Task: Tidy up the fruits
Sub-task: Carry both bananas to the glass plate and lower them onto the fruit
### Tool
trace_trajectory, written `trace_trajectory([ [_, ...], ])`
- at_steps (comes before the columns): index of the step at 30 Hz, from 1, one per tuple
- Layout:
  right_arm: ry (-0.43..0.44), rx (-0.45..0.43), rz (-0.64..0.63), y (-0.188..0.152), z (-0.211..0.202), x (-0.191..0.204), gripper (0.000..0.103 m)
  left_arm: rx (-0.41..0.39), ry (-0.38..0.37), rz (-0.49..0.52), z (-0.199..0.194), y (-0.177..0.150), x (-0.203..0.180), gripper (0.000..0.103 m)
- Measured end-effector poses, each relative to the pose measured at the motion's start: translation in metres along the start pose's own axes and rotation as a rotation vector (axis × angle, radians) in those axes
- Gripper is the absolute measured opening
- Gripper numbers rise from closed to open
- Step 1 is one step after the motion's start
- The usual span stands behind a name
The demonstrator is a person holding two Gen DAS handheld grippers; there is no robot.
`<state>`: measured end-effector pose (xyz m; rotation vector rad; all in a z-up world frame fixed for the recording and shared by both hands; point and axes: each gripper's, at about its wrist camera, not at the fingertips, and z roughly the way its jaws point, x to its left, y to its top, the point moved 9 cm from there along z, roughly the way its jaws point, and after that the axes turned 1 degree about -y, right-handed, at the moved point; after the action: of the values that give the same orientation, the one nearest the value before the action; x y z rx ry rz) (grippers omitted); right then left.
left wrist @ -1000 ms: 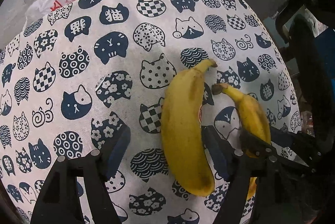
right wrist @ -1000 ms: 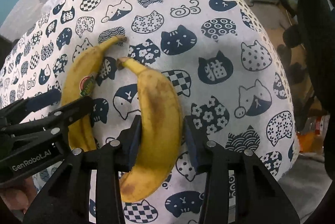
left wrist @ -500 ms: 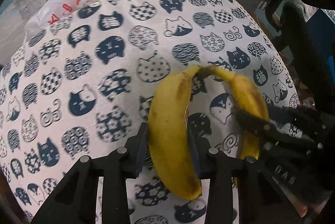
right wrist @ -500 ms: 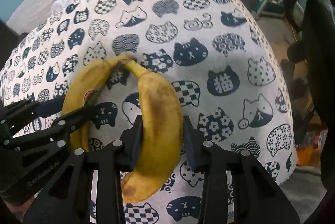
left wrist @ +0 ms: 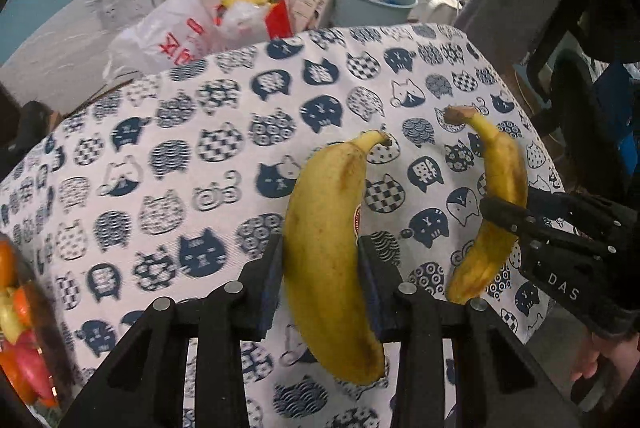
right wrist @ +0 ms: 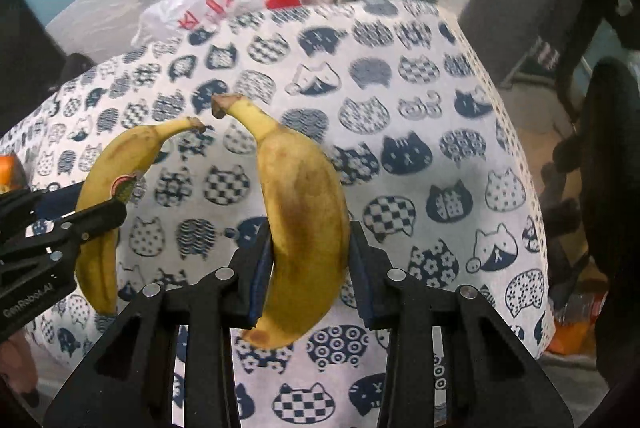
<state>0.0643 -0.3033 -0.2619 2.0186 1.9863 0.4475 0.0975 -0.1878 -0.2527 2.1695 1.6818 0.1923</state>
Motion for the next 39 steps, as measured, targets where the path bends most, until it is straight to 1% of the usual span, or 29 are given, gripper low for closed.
trace_trajectory([
  [14, 0.020, -0.134, -0.106, 0.022, -0.034, 0.050, 0.033, -0.100, 0.041, -0.036, -0.055, -0.013, 0.042, 0.037],
  [19, 0.037, -0.160, -0.141, 0.028, -0.046, 0.068, 0.033, -0.124, 0.051, -0.065, -0.073, -0.016, 0.060, 0.037],
  [27, 0.090, -0.190, -0.187, 0.035, -0.067, 0.106, 0.033, -0.171, 0.077, -0.133, -0.104, -0.025, 0.097, 0.037],
  [39, 0.153, -0.227, -0.296, 0.035, -0.093, 0.181, 0.033, -0.245, 0.135, -0.215, -0.149, -0.049, 0.154, 0.037],
])
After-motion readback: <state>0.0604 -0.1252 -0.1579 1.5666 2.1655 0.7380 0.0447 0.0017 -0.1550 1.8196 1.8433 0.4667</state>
